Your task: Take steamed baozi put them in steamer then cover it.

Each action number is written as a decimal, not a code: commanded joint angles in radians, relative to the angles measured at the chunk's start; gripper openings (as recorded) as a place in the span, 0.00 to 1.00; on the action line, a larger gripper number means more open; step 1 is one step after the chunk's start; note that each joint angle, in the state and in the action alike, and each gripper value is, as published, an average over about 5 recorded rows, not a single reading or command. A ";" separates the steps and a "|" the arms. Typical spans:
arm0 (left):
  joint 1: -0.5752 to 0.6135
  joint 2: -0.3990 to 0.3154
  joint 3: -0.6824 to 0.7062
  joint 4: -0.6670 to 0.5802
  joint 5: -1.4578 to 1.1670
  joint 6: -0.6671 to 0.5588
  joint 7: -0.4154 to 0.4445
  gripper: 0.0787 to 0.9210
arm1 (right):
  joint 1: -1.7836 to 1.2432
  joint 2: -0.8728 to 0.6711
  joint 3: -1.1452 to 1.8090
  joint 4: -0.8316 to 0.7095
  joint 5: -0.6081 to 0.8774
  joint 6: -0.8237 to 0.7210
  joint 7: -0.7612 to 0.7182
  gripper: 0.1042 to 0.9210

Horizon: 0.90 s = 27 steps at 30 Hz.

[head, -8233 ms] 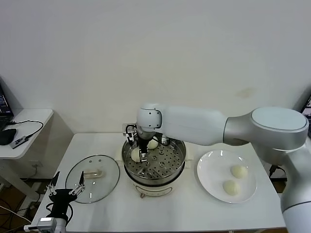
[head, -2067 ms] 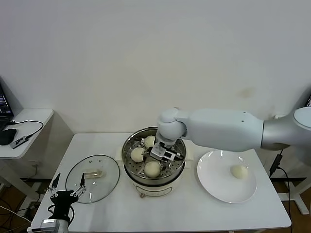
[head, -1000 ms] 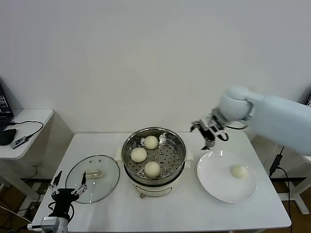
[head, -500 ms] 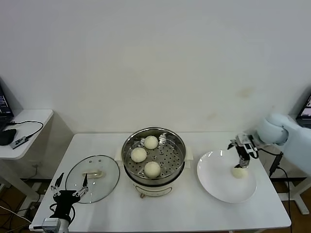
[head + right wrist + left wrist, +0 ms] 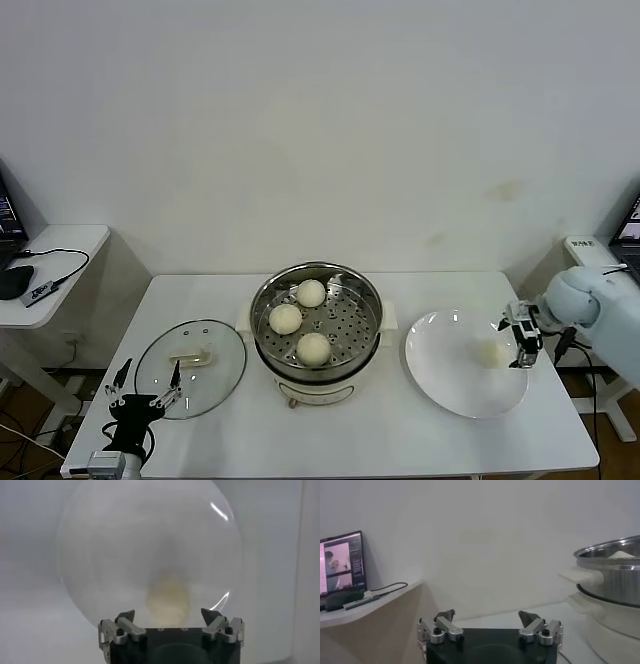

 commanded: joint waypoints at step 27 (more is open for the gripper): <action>-0.002 -0.006 -0.005 0.000 0.001 -0.001 -0.001 0.88 | -0.061 0.113 0.065 -0.114 -0.062 -0.023 0.018 0.65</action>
